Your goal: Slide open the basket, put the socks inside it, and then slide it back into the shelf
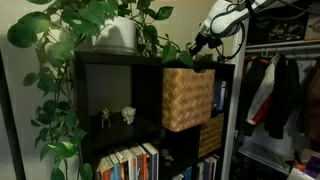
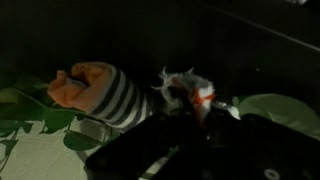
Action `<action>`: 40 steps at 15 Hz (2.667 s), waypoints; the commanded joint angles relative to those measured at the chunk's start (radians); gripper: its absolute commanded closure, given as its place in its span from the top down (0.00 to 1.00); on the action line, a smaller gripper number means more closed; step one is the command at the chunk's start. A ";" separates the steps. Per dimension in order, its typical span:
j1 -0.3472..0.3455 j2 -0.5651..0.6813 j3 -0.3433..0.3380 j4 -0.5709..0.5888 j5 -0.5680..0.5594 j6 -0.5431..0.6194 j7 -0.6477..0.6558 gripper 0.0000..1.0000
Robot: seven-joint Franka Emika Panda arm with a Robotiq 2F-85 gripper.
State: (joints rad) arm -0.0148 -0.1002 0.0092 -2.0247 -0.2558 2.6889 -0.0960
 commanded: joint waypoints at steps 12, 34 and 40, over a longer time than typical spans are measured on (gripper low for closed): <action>0.034 -0.267 0.043 -0.119 -0.029 -0.457 -0.049 0.06; 0.035 -0.259 0.026 -0.146 0.007 -0.330 -0.082 1.00; 0.003 -0.208 -0.003 -0.084 -0.001 -0.229 -0.084 1.00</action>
State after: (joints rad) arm 0.0016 -0.3364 0.0211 -2.1333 -0.2453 2.4069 -0.1883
